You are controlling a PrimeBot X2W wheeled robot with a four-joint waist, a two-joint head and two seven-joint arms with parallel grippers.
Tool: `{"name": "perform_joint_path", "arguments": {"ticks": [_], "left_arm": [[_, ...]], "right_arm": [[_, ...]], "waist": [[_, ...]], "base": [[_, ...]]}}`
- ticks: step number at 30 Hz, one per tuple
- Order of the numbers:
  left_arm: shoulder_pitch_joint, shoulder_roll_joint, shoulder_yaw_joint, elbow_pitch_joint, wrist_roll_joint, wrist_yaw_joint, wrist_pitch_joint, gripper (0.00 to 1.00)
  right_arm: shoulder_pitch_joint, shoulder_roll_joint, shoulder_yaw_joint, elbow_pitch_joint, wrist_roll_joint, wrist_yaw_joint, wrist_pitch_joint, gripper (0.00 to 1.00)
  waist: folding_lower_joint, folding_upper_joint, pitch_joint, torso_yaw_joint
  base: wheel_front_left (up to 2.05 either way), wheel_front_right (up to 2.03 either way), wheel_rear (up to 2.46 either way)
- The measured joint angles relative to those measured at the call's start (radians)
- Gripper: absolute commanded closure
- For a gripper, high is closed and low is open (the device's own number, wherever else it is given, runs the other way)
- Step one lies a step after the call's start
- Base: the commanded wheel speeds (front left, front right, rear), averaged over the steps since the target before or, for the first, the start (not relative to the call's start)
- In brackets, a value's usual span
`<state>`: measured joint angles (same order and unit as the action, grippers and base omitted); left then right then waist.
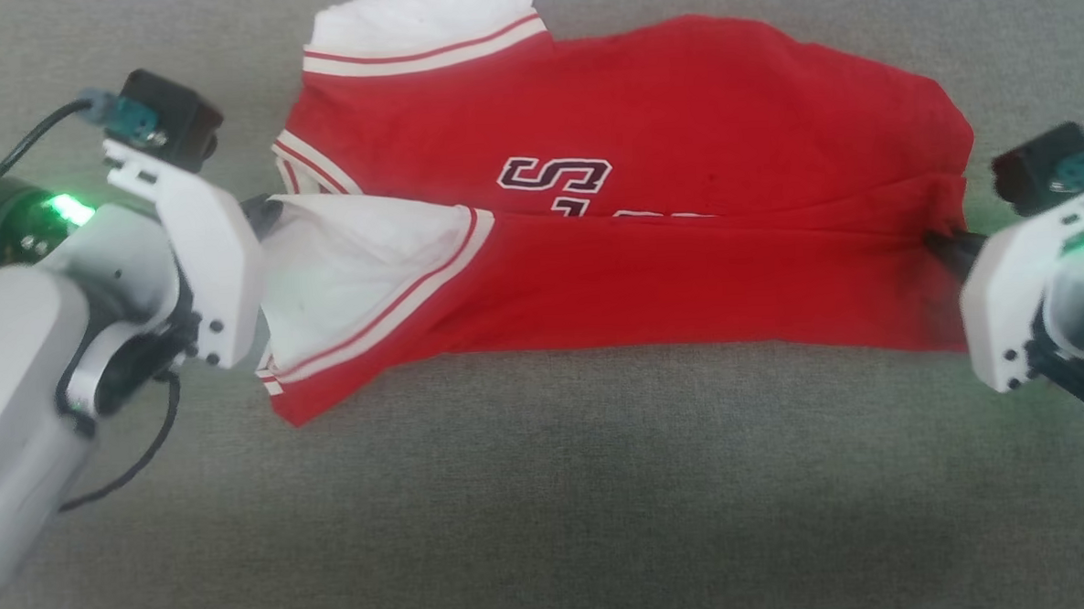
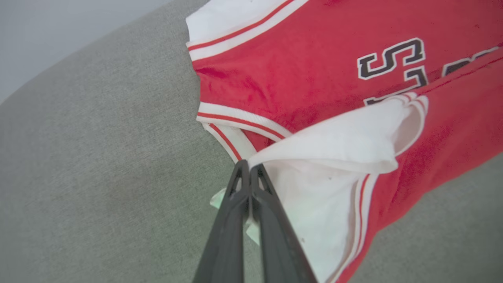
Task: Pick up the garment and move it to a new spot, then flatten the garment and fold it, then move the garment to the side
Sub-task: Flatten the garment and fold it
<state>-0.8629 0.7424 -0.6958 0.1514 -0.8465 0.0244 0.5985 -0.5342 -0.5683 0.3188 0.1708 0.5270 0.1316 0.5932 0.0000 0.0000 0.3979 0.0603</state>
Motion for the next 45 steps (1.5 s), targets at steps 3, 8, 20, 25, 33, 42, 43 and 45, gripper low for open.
{"name": "perform_joint_path", "arguments": {"ticks": [3,8,20,25,33,42,43,45], "left_arm": [[-0.043,-0.047,-0.024,0.118,0.002,-0.041,0.004,1.0],[-0.088,-0.116,-0.034,0.29,-0.014,-0.083,0.003,1.0],[-0.128,-0.159,-0.04,0.441,-0.062,-0.104,0.055,0.0],[-0.134,-0.139,-0.039,0.398,-0.066,-0.083,0.087,0.0],[-0.058,-0.079,-0.026,0.221,-0.104,0.001,0.168,0.0],[0.068,-0.019,-0.014,0.017,-0.174,0.144,0.281,0.0],[0.079,-0.013,-0.013,0.005,-0.182,0.156,0.287,0.0],[0.104,-0.003,-0.014,-0.018,-0.193,0.18,0.302,0.0]], "right_arm": [[-0.042,0.016,0.03,0.039,-0.002,0.0,-0.003,1.0],[-0.099,0.03,0.077,0.091,0.001,0.0,-0.011,1.0],[-0.131,0.031,0.121,0.103,0.046,-0.001,-0.023,0.0],[-0.104,0.014,0.073,0.057,0.034,0.0,-0.094,0.0],[0.003,0.061,-0.12,-0.036,-0.086,0.0,-0.278,0.0],[0.134,0.221,-0.358,-0.156,-0.266,0.0,-0.434,0.0],[0.143,0.235,-0.374,-0.17,-0.278,0.0,-0.445,0.0],[0.158,0.266,-0.404,-0.194,-0.296,0.0,-0.453,0.0]], "waist": [[0.0,0.0,0.015,-0.008],[0.0,0.0,0.03,-0.02],[0.0,0.0,-0.001,-0.018],[0.0,0.0,-0.035,-0.008],[0.0,0.0,-0.082,0.006],[0.0,0.0,-0.098,-0.007],[0.0,0.0,-0.098,-0.01],[0.0,0.0,-0.096,-0.019]], "base": [[0.0,0.0,0.0],[0.0,0.0,0.0],[0.0,0.0,0.0],[0.0,0.0,0.0],[0.0,0.0,0.0],[0.0,0.0,0.0],[0.0,0.0,0.0],[0.0,0.0,0.0]]}}
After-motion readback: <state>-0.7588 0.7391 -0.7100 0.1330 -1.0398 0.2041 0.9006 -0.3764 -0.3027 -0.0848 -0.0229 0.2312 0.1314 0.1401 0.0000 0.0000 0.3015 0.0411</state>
